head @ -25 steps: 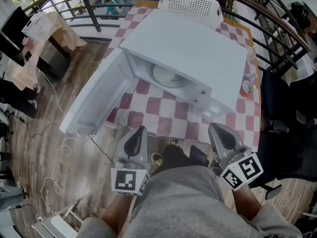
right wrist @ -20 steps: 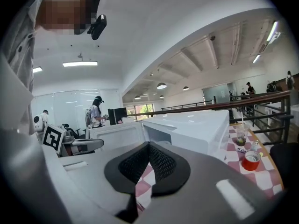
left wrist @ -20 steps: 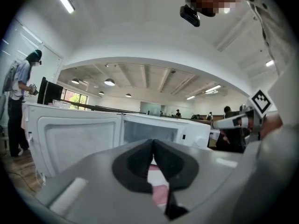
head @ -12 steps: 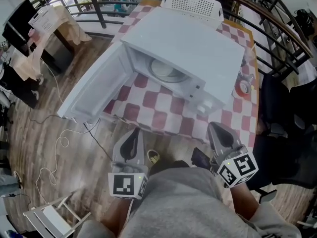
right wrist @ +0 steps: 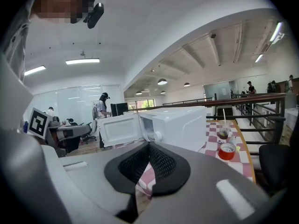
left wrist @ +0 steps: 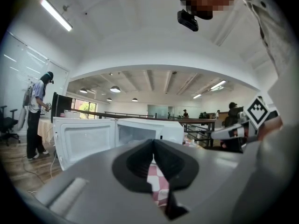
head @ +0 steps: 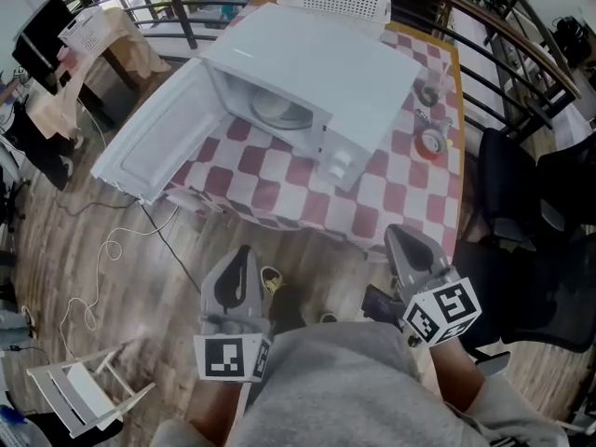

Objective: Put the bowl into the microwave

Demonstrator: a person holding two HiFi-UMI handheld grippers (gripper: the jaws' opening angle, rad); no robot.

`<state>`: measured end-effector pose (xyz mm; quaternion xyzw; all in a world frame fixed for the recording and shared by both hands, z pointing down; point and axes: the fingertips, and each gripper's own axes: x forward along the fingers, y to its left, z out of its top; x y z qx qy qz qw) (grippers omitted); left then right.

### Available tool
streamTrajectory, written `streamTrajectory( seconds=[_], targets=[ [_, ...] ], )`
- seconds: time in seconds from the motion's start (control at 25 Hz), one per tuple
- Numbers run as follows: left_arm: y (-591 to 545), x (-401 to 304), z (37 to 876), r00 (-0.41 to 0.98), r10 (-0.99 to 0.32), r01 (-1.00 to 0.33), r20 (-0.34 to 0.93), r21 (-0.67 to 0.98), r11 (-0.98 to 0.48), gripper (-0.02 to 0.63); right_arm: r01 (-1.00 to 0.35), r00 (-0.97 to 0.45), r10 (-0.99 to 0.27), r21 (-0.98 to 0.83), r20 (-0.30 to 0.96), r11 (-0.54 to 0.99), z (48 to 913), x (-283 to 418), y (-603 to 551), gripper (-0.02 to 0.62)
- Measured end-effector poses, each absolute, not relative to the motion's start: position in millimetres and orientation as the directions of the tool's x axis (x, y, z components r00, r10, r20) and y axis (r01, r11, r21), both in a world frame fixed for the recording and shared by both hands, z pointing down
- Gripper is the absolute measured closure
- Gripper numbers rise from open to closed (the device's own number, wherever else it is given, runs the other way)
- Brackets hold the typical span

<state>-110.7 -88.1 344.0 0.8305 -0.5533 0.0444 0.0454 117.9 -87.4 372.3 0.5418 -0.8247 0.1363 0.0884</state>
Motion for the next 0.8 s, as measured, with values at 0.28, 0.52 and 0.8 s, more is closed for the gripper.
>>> streamTrajectory(
  seconds=[0.28,0.52,0.8],
  targets=[
    [0.0,-80.8,333.0,0.302,-0.951,-0.953,0.065,-0.003,-0.302,0.595,-0.900,-0.435,-0.862,-0.115,0.259,0.420,375.3,157.1,-12.6,0.597],
    [62.3,-74.7,336.0,0.230,-0.968,-0.972,0.101,-0.013,-0.233,0.594,-0.885,-0.466,-0.849,-0.156,0.251,0.439,380.5,182.0,31.1,0.597],
    [91.3,-54.3,341.0,0.245,-0.962,-0.968,0.117,-0.020,-0.249,0.594,-0.885,-0.466,-0.847,-0.133,0.253,0.447,387.9,191.4,59.7,0.597]
  ],
)
